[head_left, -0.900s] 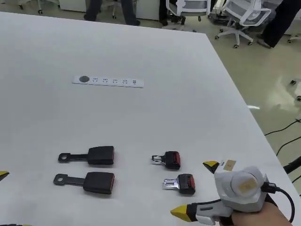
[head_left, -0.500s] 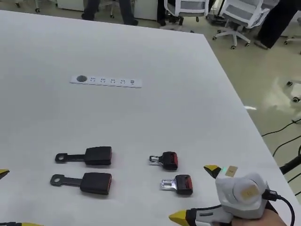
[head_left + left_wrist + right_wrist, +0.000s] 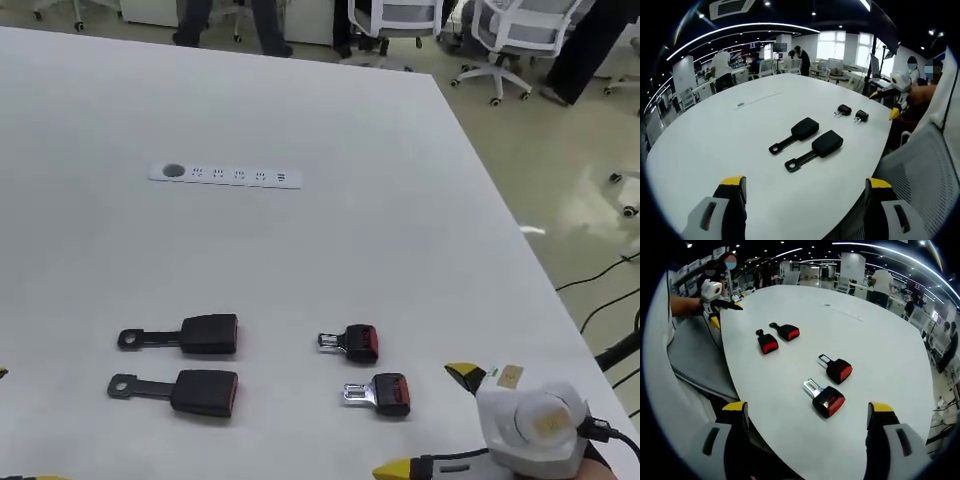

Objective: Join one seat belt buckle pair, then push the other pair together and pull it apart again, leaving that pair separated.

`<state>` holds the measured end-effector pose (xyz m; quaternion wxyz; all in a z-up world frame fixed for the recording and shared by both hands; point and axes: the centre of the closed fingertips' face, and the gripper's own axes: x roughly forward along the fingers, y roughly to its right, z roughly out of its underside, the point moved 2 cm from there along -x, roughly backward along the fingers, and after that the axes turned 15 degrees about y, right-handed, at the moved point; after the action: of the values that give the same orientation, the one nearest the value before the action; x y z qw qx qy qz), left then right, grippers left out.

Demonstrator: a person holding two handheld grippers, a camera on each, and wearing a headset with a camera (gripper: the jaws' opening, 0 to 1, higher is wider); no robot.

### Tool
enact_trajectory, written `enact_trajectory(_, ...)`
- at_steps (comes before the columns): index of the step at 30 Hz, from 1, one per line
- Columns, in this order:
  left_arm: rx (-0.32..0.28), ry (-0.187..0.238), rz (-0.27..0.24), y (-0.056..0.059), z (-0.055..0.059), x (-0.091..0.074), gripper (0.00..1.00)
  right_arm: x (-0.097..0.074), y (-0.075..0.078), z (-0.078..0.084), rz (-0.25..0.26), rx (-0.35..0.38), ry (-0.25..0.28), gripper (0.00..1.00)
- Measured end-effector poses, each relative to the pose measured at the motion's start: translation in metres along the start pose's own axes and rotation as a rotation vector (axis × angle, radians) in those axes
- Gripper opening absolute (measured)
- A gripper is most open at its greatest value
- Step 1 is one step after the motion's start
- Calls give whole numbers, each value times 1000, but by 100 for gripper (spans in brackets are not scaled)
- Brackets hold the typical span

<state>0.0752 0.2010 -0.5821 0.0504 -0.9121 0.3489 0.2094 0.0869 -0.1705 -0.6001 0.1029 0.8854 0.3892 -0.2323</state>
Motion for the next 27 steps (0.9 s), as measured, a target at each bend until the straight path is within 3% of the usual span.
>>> enact_trajectory(15, -26, 14, -9, 2, 1, -3, 100, 1, -2, 1, -4, -10, -9, 97)
enact_trajectory(23, -55, 31, -19, -3, 1, -4, 100, 3, -2, 3, -7, -1, -18, 97)
enact_trajectory(27, -47, 25, -17, -9, 6, -4, 100, 3, -2, 1, -9, -8, -20, 97)
